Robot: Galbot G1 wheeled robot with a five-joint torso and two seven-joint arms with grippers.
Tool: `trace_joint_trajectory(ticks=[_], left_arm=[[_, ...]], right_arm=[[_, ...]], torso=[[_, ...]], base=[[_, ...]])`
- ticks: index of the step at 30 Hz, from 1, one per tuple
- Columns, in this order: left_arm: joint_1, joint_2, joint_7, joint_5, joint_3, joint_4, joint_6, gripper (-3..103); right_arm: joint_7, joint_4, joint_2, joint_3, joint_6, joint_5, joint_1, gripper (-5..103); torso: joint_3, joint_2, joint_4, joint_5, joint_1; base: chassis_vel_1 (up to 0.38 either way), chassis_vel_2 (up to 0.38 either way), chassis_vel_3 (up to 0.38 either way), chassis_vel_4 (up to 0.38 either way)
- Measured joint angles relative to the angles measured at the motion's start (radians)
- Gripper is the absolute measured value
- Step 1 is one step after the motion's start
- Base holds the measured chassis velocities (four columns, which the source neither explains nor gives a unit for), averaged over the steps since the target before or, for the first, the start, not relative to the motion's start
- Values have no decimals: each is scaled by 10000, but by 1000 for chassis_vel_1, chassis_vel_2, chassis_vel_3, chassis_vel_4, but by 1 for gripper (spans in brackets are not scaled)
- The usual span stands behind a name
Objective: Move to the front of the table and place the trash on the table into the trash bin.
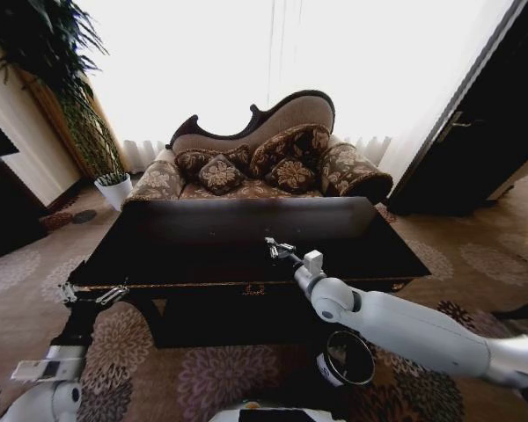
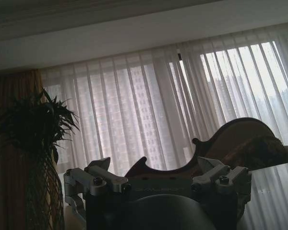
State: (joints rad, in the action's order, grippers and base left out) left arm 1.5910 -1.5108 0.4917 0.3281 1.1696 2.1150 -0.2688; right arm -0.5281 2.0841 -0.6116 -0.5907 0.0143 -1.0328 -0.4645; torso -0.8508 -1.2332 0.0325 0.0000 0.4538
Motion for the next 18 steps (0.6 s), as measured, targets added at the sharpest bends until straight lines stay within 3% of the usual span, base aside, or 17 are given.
trace_joint_trajectory(ticks=[3, 6, 7, 11, 13, 15, 16, 18], left_arm=[[2, -34, -2, 1, -39, 18, 0, 100], [4, -105, -1, -2, -191, 143, 5, 100], [4, -105, -1, -2, -191, 143, 5, 100], [61, -127, -3, 4, -378, 350, 11, 100], [62, -128, -2, 15, -407, 384, 12, 100], [58, -121, -2, 63, -483, 449, 12, 100], [58, -121, -2, 63, -483, 449, 12, 100], [56, -93, 2, 87, -615, 488, 12, 100]], right_arm=[[-2, 441, 279, 665, -108, 75, -556, 2], [-43, 1027, 605, 2316, -133, 136, -1981, 2], [-43, 1027, 605, 2316, -133, 136, -1981, 2], [-111, 1703, 686, 4682, -70, 285, -4623, 2], [-118, 1860, 639, 5217, -37, 296, -5146, 2], [-59, 2226, 449, 6819, -18, 404, -6750, 2], [-59, 2226, 449, 6819, -18, 404, -6750, 2], [232, 2473, 250, 8371, -167, 577, -8386, 2]], torso=[[0, 0, 0, -3, 0], [0, 0, -1, -3, 1], [0, 0, -1, -3, 1], [0, 0, 0, 1, 0], [0, -1, 0, 1, 0], [1, -1, -1, 0, -1], [1, -1, -1, 0, -1], [1, 0, 2, 0, 0]], base=[[0, 0, 0, 0], [0, 0, 0, 0], [0, 0, 0, 0], [0, 0, 0, 0], [0, 0, 0, 0], [0, 0, 0, 0], [0, 0, 0, 0], [0, 0, 0, 0]])
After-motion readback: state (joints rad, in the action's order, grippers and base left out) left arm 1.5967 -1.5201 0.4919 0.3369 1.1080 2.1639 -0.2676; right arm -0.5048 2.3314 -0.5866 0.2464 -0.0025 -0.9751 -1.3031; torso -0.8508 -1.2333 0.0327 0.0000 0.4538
